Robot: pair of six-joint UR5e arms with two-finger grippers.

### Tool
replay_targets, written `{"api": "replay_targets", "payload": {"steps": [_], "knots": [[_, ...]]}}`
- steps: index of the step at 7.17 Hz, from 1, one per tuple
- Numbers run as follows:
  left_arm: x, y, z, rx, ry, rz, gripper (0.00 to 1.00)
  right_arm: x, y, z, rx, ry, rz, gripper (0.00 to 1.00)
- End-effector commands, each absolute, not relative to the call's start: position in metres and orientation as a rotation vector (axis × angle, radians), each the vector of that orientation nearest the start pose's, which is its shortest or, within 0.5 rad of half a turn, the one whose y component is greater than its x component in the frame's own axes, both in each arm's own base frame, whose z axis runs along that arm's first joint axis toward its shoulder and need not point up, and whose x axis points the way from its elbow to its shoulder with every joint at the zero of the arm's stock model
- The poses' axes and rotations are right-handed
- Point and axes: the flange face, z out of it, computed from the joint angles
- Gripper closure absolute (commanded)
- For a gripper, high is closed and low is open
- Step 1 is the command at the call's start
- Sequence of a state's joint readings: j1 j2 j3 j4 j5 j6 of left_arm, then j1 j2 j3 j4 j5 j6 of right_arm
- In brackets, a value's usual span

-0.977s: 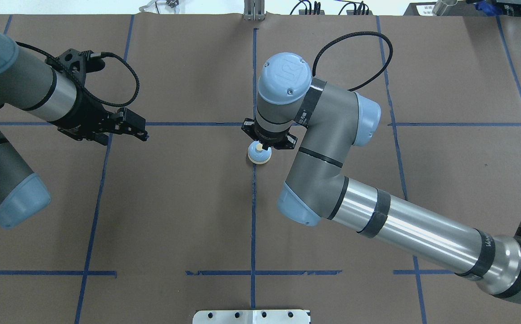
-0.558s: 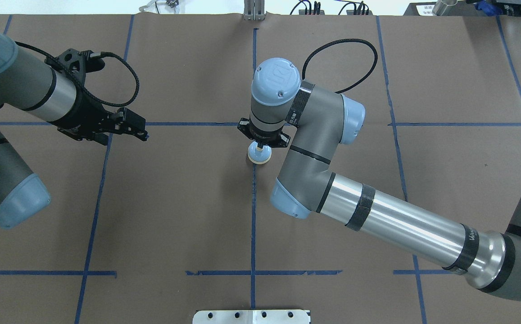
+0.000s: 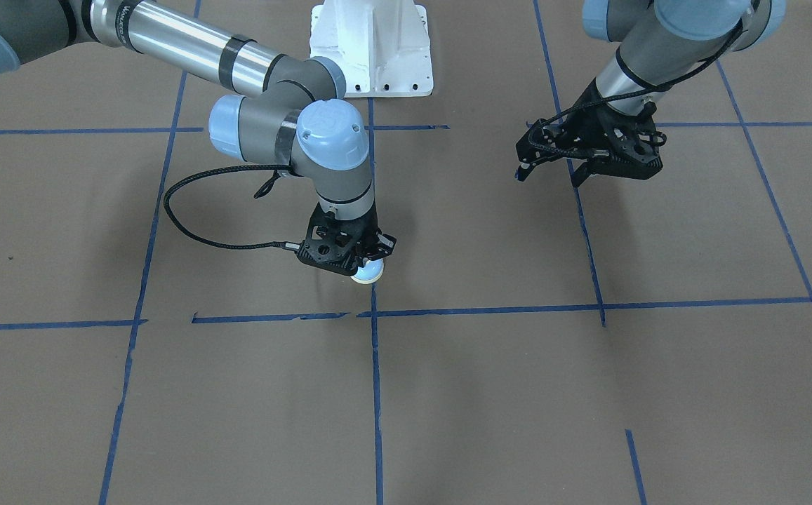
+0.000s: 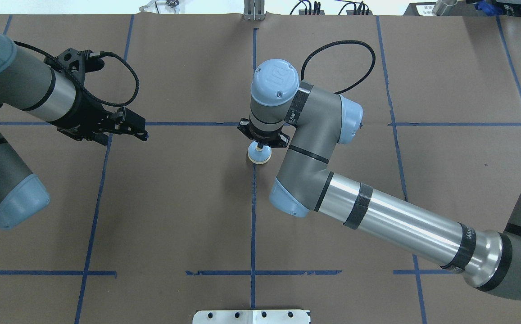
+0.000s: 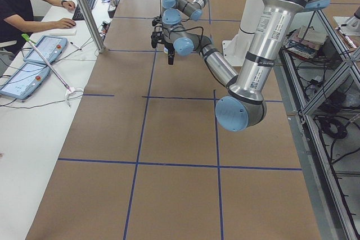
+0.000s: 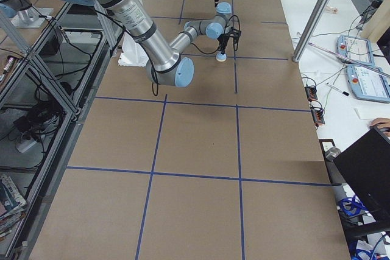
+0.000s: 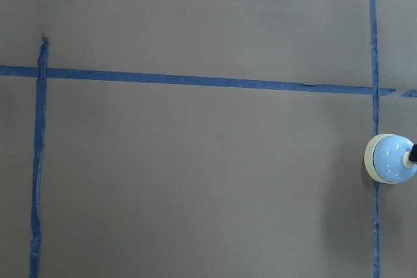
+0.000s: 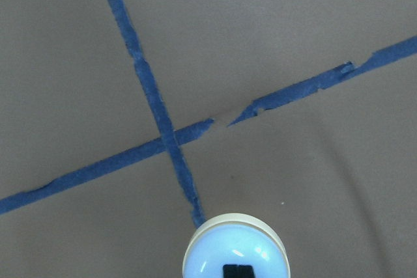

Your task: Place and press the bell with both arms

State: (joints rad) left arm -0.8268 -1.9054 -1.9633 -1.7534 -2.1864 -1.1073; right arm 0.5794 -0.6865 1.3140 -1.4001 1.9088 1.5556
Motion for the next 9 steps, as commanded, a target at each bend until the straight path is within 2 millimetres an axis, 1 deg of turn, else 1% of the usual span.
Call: {"api": "replay_targets", "payload": {"steps": [1,2,3,4,5,6,7,8,9], "knots": [[0.322,-0.462,0.276,0.07,1.042,-0.049,0.0,-0.56,-0.521,0.16,-0.087,-0.939,0.391,1.0],[0.32,-0.459,0.288,0.06,1.029,-0.049,0.0,-0.533,-0.519,0.174,-0.105,-0.957,0.393,1.0],[0.318,-0.458,0.295,0.056,1.023,-0.049,0.0,-0.494,-0.512,0.199,-0.097,-0.972,0.398,1.0],[0.313,-0.453,0.31,0.069,1.006,-0.005,0.0,-0.45,-0.507,0.23,-0.117,-0.978,0.41,0.99],[0.302,-0.441,0.335,0.103,0.972,0.1,0.0,-0.409,-0.5,0.254,-0.104,-0.985,0.363,0.97],[0.276,-0.444,0.359,0.131,0.939,0.135,0.0,-0.364,-0.477,0.299,-0.055,-0.961,0.288,0.9],[0.246,-0.436,0.393,0.139,0.894,0.162,0.0,-0.32,-0.468,0.331,-0.024,-0.939,0.236,0.63],[0.21,-0.437,0.421,0.17,0.856,0.212,0.0,-0.284,-0.462,0.359,-0.004,-0.916,0.202,0.23],[0.168,-0.439,0.448,0.182,0.845,0.247,0.0,-0.252,-0.459,0.386,0.018,-0.881,0.188,0.0]]}}
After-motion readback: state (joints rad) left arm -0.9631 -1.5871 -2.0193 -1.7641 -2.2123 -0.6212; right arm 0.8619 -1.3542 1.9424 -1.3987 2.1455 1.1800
